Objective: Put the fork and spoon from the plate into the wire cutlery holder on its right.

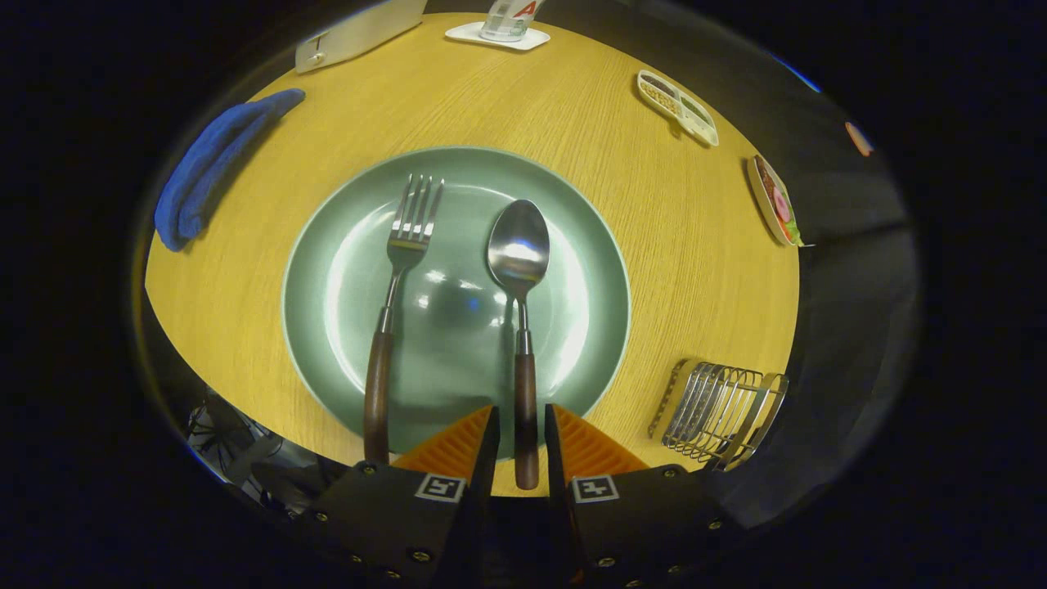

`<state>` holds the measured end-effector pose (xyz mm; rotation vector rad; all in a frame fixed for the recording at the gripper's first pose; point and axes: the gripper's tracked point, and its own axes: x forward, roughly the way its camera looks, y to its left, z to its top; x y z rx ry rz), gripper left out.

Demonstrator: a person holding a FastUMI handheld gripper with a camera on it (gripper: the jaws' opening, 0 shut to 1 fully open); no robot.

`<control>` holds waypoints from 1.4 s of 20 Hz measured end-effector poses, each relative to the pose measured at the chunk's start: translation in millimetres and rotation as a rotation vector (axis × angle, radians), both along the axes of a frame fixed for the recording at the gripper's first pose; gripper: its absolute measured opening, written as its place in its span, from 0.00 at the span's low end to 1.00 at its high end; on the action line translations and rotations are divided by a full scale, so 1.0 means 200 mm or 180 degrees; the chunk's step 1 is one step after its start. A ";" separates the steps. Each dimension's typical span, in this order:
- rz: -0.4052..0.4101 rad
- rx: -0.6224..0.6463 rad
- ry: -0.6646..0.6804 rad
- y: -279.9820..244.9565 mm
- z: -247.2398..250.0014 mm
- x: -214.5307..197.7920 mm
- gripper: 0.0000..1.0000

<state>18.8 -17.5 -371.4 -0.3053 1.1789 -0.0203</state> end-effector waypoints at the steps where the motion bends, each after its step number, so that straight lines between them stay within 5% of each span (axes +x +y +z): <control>1: 0.0031 0.0009 -0.0047 0.02 0.00 0.01 0.23; 2: 0.0021 -0.0019 -0.0038 0.01 0.04 0.00 0.12; 5: 0.0004 -0.0018 -0.0131 0.02 0.02 0.02 0.13; 6: -0.0003 0.0010 -0.0155 0.02 0.03 0.02 0.05; 18: -0.0421 -0.0006 -0.0727 -0.04 0.32 -0.01 0.04; 28: -0.1559 0.0184 -0.0796 -0.43 0.50 -0.30 0.04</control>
